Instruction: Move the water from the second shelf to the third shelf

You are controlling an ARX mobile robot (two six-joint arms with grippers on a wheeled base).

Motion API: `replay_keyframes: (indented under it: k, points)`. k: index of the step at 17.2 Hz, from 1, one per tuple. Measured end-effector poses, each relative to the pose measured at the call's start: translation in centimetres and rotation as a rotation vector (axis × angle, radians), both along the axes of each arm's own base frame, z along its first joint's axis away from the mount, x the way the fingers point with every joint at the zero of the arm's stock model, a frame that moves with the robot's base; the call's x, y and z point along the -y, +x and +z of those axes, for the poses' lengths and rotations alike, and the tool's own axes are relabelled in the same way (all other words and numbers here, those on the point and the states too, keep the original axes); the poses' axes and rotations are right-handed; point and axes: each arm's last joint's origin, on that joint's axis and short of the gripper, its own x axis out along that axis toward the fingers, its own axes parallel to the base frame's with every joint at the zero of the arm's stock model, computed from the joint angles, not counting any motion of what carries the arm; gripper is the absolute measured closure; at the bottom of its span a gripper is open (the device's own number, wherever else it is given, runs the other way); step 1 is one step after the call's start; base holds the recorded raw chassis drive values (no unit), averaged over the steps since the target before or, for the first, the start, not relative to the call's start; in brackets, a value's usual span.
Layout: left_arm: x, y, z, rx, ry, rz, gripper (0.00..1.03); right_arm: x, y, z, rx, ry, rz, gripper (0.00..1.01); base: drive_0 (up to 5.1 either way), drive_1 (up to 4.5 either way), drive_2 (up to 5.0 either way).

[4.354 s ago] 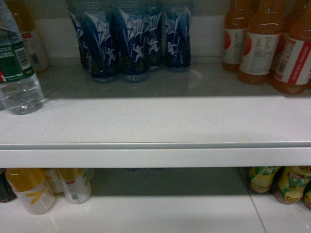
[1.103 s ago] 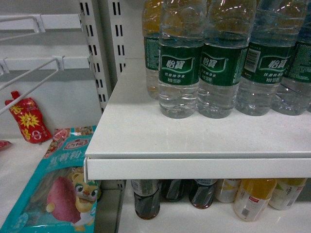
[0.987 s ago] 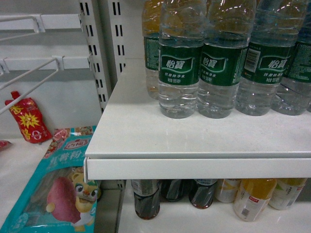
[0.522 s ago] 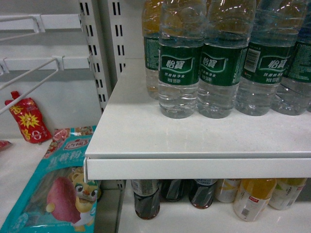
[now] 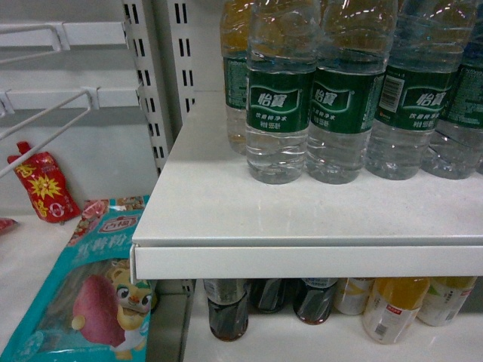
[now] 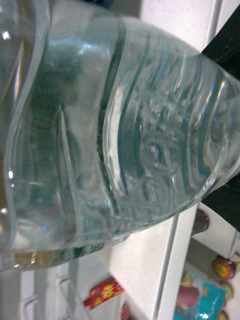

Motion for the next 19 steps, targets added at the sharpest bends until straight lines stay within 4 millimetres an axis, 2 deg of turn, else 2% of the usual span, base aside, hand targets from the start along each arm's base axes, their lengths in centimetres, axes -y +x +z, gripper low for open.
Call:
replay_keyframes:
  k: [2,4,6,9,13,15,19]
  points:
    - [0.0,0.0,0.0,0.000,0.000,0.000,0.05,0.0,0.2,0.3,0.088,0.133,0.095,0.65,0.0,0.00,0.0]
    - [0.0,0.0,0.0,0.000,0.000,0.000,0.05,-0.1,0.4,0.3,0.075,0.188,0.143,0.65,0.0,0.00,0.0]
    - [0.0,0.0,0.0,0.000,0.000,0.000,0.05,0.0,1.4,-0.4,0.016,0.216,0.148,0.65,0.0,0.00,0.0]
    - [0.0,0.0,0.0,0.000,0.000,0.000,0.05,-0.3,2.7,-1.0,-0.023,0.200,0.174,0.65,0.0,0.00,0.0]
    - [0.0,0.0,0.0,0.000,0.000,0.000,0.05,-1.2,5.5,-2.1,-0.081,0.139,0.228,0.65,0.0,0.00,0.0]
    - [0.0,0.0,0.0,0.000,0.000,0.000,0.05,-1.3,6.9,-2.0,-0.073,0.088,0.222,0.65,0.0,0.00,0.0]
    - [0.0,0.0,0.0,0.000,0.000,0.000,0.05,-1.9,8.4,-1.8,-0.067,-0.001,0.245,0.65,0.0,0.00,0.0]
